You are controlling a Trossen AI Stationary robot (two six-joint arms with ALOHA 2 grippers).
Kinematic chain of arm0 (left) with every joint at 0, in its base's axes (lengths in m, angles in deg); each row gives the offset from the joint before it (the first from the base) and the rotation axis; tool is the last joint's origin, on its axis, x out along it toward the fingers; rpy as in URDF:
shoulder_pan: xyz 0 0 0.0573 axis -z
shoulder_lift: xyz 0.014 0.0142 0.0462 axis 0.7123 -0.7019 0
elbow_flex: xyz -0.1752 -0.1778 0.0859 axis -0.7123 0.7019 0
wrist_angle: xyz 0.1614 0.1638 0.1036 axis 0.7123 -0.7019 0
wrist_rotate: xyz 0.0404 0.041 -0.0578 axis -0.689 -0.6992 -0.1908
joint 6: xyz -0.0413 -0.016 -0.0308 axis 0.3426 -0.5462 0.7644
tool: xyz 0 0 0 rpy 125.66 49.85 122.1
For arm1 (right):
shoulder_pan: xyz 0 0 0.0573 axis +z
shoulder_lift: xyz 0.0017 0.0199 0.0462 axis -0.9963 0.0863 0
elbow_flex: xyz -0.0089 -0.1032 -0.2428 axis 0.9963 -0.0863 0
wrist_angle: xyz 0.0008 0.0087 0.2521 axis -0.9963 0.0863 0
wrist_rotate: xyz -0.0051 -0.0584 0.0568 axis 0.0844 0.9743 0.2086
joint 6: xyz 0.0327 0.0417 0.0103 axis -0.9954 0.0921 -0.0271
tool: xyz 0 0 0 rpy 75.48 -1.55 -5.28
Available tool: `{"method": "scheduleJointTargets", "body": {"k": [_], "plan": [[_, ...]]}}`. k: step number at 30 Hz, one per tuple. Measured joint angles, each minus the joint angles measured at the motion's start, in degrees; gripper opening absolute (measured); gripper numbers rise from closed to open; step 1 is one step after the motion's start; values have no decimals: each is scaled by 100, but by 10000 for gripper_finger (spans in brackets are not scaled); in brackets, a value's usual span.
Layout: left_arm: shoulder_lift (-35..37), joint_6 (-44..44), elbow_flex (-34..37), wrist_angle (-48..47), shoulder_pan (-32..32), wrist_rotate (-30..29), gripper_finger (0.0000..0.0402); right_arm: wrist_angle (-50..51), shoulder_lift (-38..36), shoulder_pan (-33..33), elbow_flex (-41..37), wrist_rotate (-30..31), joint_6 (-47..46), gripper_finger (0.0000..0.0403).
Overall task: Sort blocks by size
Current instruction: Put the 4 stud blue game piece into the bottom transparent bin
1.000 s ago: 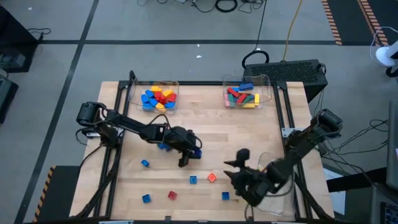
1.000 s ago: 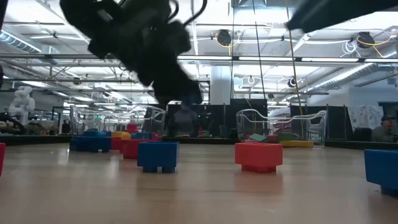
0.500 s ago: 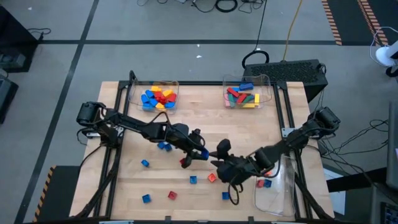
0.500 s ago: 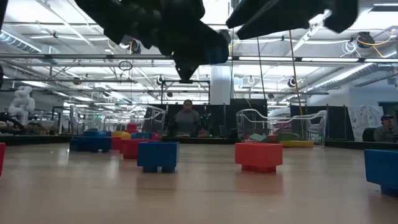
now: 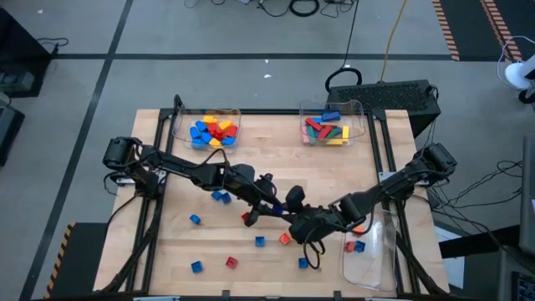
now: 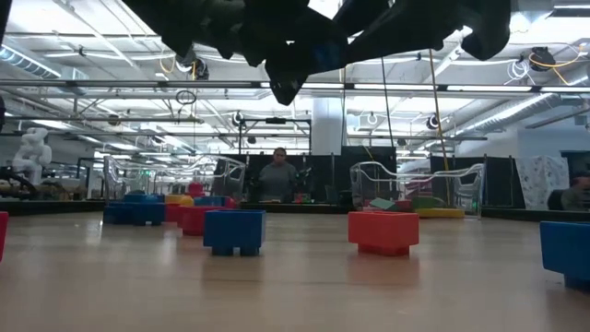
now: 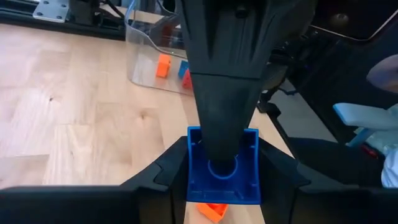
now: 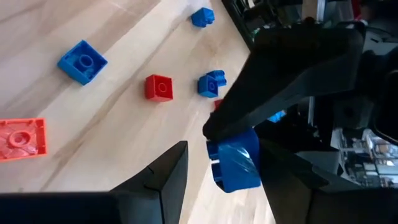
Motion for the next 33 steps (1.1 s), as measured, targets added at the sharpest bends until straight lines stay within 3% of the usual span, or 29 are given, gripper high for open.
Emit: {"method": "scheduleJointTargets", "body": {"k": [5,14,16,21,24,28,33], "plan": [[0,20,0,10,0,4,138,-27,0,-84,0,-123,6,159],[0,260,2,85,6,22,138,-92,0,-154,2,-251,203,76],[0,260,2,104,1,-61,157,-86,0,-151,2,-216,179,76],[38,111,-9,49,-117,-74,265,105,-7,-104,2,-252,-567,73],[132,109,-4,-436,-174,106,308,578,-105,25,0,-261,-1211,73],[345,-123,-4,-1389,-199,-88,325,1387,-360,306,0,-255,-2389,74],[628,-298,0,-2856,-77,-1395,327,2663,-795,901,0,-264,-4216,74]]}}
